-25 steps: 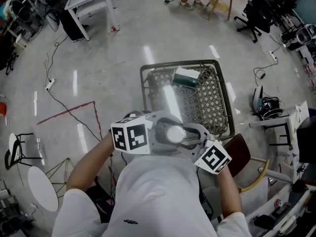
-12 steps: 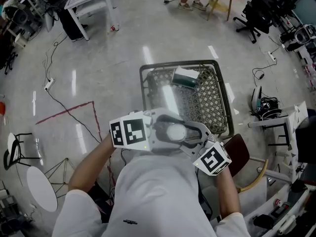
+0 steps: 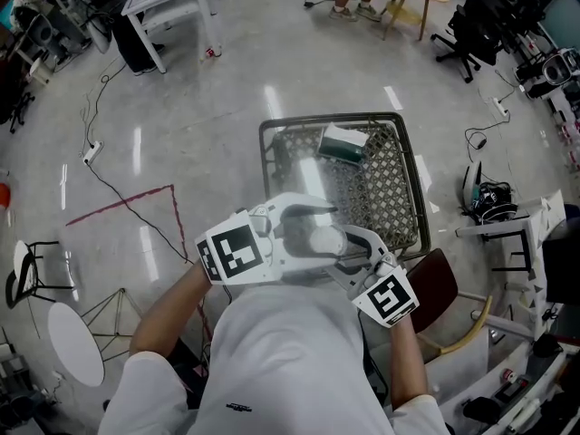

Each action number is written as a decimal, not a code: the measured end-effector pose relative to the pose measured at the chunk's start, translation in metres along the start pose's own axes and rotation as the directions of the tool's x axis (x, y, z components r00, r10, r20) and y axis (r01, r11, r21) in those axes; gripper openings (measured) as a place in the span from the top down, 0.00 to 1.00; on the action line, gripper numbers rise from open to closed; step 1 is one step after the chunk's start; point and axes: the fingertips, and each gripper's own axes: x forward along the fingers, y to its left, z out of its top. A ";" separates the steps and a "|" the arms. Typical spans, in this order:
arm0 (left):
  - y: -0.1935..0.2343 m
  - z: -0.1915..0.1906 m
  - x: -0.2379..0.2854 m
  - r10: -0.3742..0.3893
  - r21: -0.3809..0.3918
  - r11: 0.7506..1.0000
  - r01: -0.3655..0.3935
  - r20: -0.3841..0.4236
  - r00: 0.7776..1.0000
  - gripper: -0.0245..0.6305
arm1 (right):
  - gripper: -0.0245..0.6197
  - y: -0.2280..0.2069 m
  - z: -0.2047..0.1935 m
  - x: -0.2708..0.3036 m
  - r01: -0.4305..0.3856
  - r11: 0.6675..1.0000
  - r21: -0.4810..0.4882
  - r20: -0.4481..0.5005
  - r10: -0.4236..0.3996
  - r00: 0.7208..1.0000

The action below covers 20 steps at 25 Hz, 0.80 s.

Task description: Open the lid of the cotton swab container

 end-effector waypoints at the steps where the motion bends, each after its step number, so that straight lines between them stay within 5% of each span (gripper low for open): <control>1: 0.003 0.003 -0.001 0.013 0.003 1.000 -0.013 0.010 1.000 0.53 | 0.63 0.000 -0.001 0.001 0.002 1.000 0.001 -0.002 -0.002 1.000; 11: 0.034 0.015 0.001 0.176 -0.043 0.984 -0.173 0.100 0.979 0.53 | 0.63 0.019 -0.005 0.014 -0.041 0.999 -0.012 -0.024 0.040 0.999; 20: 0.062 0.008 -0.024 0.342 -0.123 0.937 -0.326 0.141 0.929 0.54 | 0.63 0.028 0.009 0.014 -0.019 0.996 0.092 0.083 0.011 0.996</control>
